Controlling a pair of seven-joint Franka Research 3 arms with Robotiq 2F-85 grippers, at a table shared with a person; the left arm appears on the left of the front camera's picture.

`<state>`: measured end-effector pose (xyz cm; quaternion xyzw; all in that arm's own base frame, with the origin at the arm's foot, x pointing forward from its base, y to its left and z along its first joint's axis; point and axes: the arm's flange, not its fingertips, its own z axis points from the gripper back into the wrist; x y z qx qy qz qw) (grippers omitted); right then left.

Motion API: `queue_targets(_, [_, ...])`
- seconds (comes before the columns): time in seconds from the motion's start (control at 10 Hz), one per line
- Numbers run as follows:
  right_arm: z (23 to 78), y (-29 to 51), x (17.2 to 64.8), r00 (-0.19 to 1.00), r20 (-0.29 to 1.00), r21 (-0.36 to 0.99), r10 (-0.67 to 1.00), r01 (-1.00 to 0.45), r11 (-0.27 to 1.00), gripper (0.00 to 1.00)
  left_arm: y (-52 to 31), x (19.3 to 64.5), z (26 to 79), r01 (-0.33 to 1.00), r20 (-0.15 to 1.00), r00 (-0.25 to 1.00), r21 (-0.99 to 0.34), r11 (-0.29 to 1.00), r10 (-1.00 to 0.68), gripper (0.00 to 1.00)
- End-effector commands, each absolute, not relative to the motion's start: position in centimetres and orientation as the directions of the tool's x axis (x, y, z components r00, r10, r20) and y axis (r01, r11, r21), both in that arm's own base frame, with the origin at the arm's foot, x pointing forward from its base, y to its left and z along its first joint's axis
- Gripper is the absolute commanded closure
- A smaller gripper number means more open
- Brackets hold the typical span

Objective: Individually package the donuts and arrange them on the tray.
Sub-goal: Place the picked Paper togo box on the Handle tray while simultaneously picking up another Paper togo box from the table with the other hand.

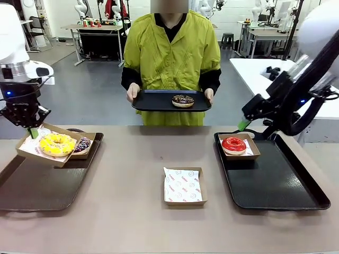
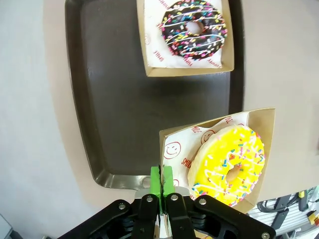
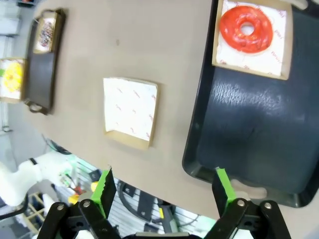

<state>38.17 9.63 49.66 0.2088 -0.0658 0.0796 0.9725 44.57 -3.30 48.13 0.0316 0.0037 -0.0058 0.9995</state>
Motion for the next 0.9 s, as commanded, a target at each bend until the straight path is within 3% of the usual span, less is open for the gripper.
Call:
queue_targets(0.0, [48.3, 13.8, 38.1, 0.978, 0.136, 0.265, 0.16, -0.191, 0.945, 0.0, 0.0, 42.6, 47.2, 0.02, 0.016, 1.0, 0.049, 0.999, -0.021, 0.99])
queue_targets(0.4, [44.2, 20.2, 38.7, 0.979, 0.137, 0.139, 0.148, -0.167, 0.976, 0.0, 5.0, 41.2, 44.5, -0.001, 0.047, 0.999, -0.028, 1.0, 0.002, 0.99])
queue_targets(0.8, [39.9, 24.8, 39.9, 0.989, 0.102, 0.103, 0.11, -0.12, 0.987, 0.0, 6.4, 41.8, 41.9, -0.011, 0.029, 0.999, -0.058, 0.998, 0.013, 0.99])
